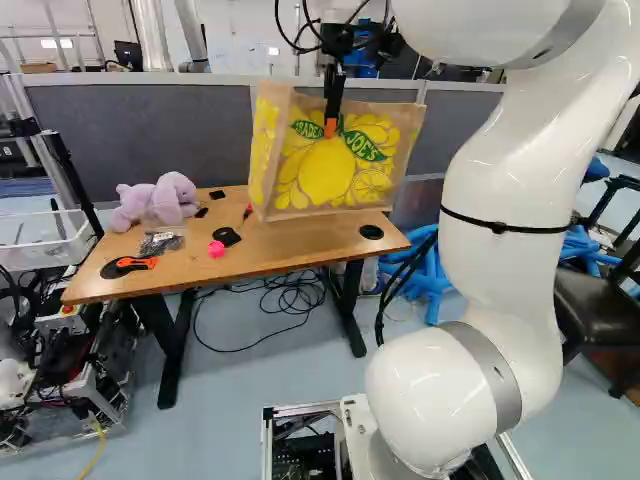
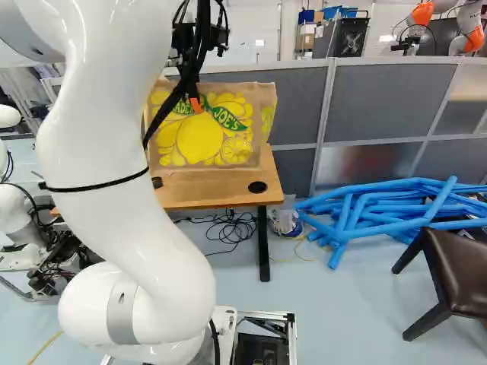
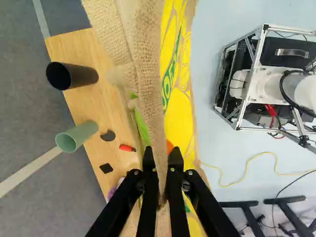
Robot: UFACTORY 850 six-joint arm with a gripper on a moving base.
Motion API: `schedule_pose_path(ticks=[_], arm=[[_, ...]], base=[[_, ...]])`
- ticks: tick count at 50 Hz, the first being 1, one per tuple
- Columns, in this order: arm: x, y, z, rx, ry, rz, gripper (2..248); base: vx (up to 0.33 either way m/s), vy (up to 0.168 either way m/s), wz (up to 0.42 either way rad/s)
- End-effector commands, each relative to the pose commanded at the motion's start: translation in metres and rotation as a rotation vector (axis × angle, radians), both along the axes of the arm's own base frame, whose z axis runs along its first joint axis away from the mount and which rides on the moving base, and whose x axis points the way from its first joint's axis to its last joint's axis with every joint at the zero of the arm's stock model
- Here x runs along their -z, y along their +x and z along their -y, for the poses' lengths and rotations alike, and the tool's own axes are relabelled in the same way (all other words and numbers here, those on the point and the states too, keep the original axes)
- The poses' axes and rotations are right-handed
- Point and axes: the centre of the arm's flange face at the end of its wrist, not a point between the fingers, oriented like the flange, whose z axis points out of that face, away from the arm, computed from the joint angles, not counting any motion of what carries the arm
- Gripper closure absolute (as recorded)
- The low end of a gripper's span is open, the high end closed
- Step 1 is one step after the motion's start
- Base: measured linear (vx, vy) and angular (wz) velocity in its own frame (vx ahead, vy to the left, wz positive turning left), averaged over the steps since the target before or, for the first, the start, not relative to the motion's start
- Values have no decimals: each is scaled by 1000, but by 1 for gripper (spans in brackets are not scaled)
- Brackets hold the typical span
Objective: Pick up the bag on the ground and place it on the table
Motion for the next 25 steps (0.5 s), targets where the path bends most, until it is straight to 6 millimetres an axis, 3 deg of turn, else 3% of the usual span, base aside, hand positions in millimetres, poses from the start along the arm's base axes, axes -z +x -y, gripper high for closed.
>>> schedule_pose_path(ticks=[25], arm=[[39,19,-1,154,-23,-68,227]], base=[[0,0,0]])
